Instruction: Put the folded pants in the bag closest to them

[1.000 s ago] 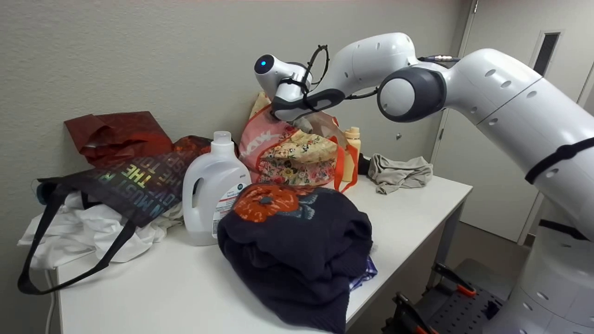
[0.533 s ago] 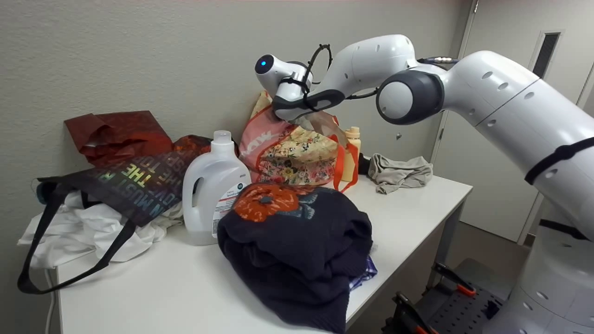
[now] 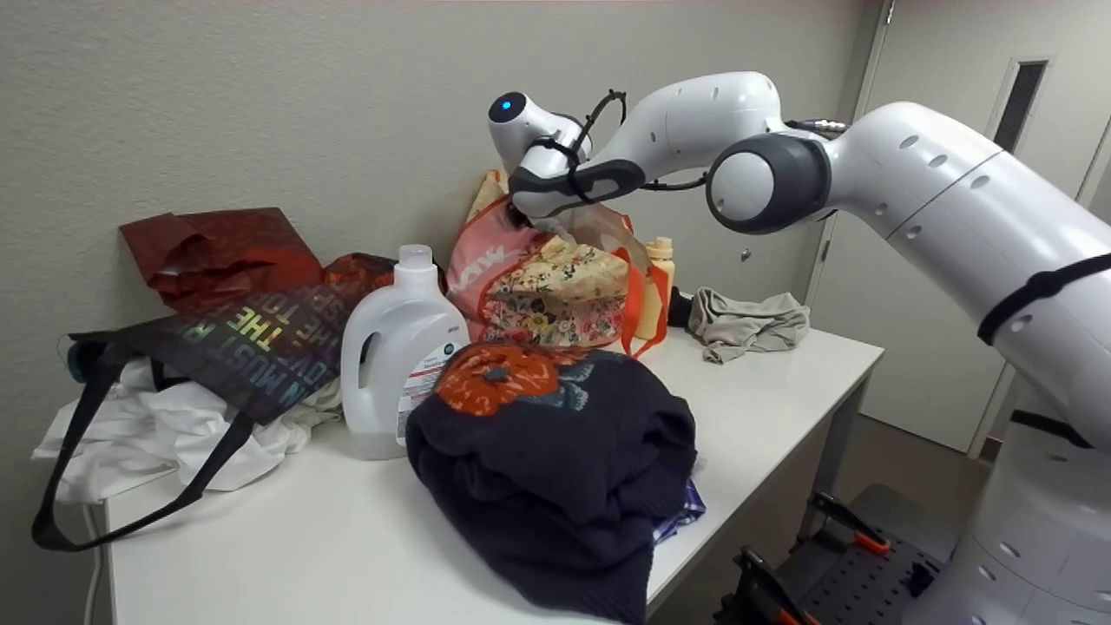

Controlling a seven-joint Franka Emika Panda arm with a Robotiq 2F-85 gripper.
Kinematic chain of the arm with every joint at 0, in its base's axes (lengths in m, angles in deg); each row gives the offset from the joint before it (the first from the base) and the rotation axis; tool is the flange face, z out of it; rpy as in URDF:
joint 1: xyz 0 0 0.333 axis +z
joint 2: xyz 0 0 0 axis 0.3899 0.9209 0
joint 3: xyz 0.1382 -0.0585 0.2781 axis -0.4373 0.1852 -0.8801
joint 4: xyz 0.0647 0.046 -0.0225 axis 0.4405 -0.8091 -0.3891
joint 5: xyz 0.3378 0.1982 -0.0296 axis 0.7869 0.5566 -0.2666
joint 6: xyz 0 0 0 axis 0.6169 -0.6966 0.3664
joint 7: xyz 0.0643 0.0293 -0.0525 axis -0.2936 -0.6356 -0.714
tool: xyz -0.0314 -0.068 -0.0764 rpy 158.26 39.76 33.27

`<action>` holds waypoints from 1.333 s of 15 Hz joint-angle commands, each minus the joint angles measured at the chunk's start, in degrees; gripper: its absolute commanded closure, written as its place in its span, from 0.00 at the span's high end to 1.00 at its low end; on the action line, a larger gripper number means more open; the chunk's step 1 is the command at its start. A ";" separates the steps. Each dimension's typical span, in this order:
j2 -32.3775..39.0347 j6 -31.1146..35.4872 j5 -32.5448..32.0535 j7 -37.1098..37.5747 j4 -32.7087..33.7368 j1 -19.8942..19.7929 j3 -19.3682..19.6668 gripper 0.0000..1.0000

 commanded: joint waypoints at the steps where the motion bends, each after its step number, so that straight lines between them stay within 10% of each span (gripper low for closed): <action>1: -1.42 -0.79 3.09 -2.43 3.97 -0.99 -2.35 1.00; 20: -12.00 -11.22 1.61 -10.81 10.60 0.44 -3.39 1.00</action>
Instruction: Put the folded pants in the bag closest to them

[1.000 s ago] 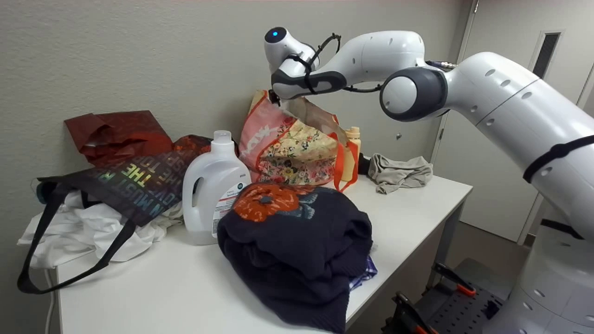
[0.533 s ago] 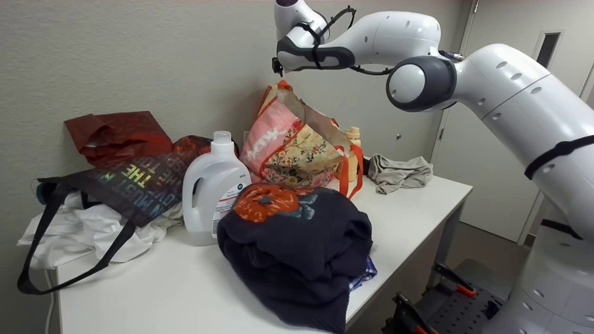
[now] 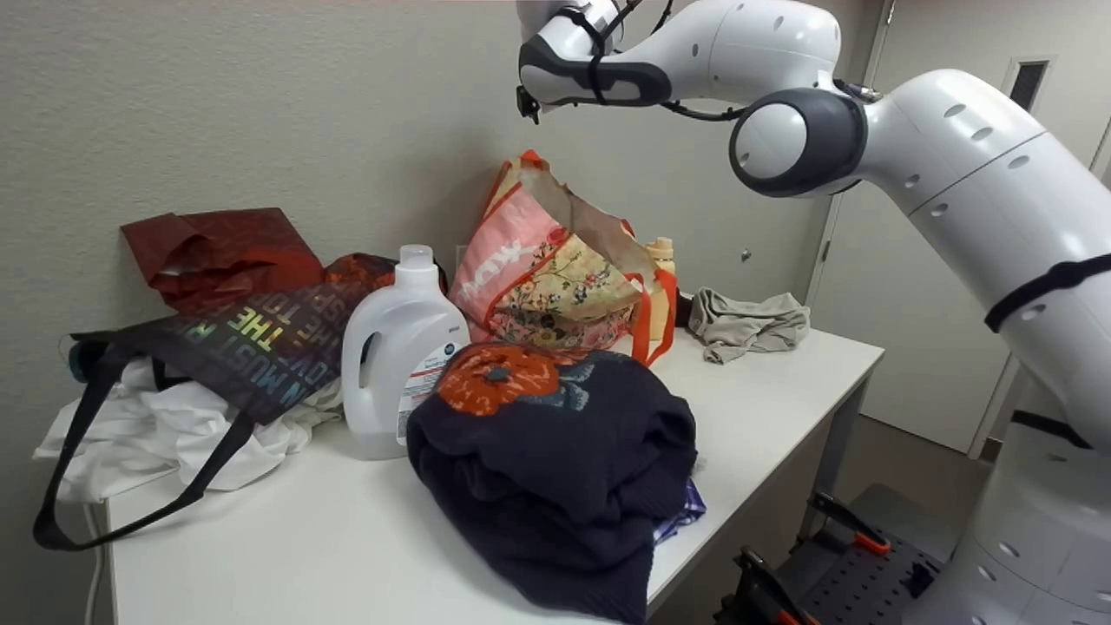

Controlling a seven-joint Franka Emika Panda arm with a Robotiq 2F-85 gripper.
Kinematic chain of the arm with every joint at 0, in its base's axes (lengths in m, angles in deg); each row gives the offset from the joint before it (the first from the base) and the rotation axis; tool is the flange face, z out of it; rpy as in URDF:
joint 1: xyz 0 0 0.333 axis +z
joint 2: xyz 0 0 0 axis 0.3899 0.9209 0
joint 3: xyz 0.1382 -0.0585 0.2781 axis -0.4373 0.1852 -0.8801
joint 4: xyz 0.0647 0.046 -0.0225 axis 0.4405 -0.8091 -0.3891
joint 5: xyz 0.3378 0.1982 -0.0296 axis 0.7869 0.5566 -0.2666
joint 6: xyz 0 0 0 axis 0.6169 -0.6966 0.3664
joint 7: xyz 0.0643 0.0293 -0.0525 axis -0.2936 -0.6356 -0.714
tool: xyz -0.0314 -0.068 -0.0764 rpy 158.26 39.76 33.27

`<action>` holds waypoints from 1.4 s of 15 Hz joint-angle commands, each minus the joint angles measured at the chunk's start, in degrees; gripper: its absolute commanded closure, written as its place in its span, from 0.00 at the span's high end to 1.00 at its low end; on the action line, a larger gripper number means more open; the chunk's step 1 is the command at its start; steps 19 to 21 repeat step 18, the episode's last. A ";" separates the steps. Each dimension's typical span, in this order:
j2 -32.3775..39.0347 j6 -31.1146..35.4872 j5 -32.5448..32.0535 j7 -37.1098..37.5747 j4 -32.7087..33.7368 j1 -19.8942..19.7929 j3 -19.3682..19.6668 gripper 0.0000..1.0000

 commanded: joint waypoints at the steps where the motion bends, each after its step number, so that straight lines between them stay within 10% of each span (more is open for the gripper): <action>1: -5.11 -6.75 0.02 -7.51 -2.39 1.17 -0.56 1.00; 12: -19.73 -29.35 -2.00 -27.92 -4.84 8.37 -0.65 1.00; 21: -15.76 -27.93 -0.79 -26.44 -0.44 7.58 -0.87 1.00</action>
